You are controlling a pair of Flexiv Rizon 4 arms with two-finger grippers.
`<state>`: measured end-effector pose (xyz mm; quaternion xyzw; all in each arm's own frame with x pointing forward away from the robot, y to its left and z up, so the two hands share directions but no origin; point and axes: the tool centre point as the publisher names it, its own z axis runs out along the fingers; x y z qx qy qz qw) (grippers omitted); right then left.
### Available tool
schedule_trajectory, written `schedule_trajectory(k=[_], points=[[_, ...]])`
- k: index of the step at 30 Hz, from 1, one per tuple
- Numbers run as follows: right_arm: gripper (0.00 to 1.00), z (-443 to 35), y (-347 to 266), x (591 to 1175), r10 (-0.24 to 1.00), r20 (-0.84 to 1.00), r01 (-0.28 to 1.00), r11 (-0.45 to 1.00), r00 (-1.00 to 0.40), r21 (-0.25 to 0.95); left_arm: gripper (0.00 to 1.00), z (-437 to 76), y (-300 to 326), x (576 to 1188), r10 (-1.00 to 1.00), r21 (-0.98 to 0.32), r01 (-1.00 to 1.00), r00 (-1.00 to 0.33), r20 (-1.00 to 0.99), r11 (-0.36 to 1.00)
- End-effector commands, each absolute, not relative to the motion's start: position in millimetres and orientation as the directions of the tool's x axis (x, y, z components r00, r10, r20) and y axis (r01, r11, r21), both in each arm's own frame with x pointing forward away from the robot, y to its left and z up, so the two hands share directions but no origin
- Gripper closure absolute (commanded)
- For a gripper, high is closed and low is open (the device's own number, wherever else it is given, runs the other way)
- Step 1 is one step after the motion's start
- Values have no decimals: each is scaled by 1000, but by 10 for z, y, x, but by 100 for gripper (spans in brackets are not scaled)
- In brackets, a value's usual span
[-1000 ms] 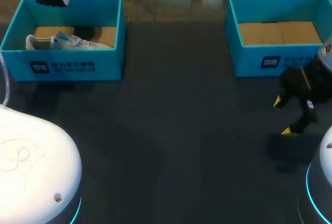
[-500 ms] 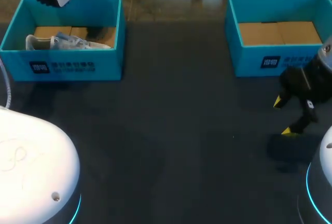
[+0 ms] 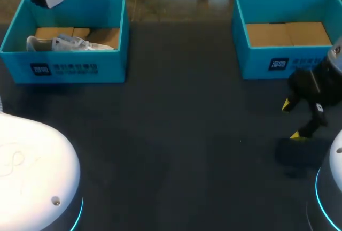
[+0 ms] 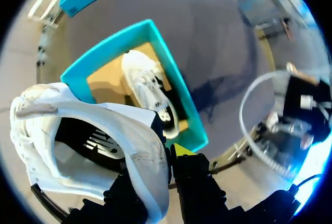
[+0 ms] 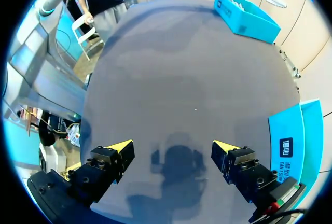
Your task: Take the shoe out of the shoebox, open the shoe tongue, remove and reinsert the insole, then place the shoe into the shoebox
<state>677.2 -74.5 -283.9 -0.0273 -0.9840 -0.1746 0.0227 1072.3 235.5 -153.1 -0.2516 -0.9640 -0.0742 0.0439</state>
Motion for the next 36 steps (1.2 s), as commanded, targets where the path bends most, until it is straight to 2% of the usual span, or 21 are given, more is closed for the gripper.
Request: schedule_trajectory(k=[1,11,13,16,17,19,20,21,22,23,34,36], points=[[0,-2849,-743,6771,46,53,61,938,-998,340,100,-1527,2602,10892,826,1,838,-539,166,546],[0,-2849,-743,6771,46,53,61,938,-998,340,100,-1527,2602,10892,826,1,838,-539,166,546],[0,-2849,-743,6771,46,53,61,938,-998,340,100,-1576,2588,10936,861,64,880,-474,186,471],[0,-2849,-743,6771,46,53,61,938,-998,340,100,-1617,2652,11068,891,93,915,-404,206,393],[0,-2849,-743,6771,46,53,61,938,-998,340,100,-1623,2694,11122,917,87,940,-340,208,329],[0,-2849,-743,6771,46,53,61,938,-998,340,100,-1631,2744,11198,909,100,937,-350,226,336],[0,-2849,-743,6771,46,53,61,938,-998,340,100,-1632,2766,11224,930,95,955,-296,218,282],[0,-2849,-743,6771,46,53,61,938,-998,340,100,-1632,2766,11224,930,95,955,-296,218,282],[0,-2849,-743,6771,46,53,61,938,-998,340,100,-1614,2823,11226,963,25,991,-134,232,131],[0,-2849,-743,6771,46,53,61,938,-998,340,100,-1631,2869,11262,963,14,994,-107,247,107],[0,-2849,-743,6771,46,53,61,938,-998,340,100,-1631,2869,11262,963,14,994,-107,247,107],[0,-2849,-743,6771,46,53,61,938,-998,340,100,-1727,2862,11321,951,52,989,-146,273,137]])
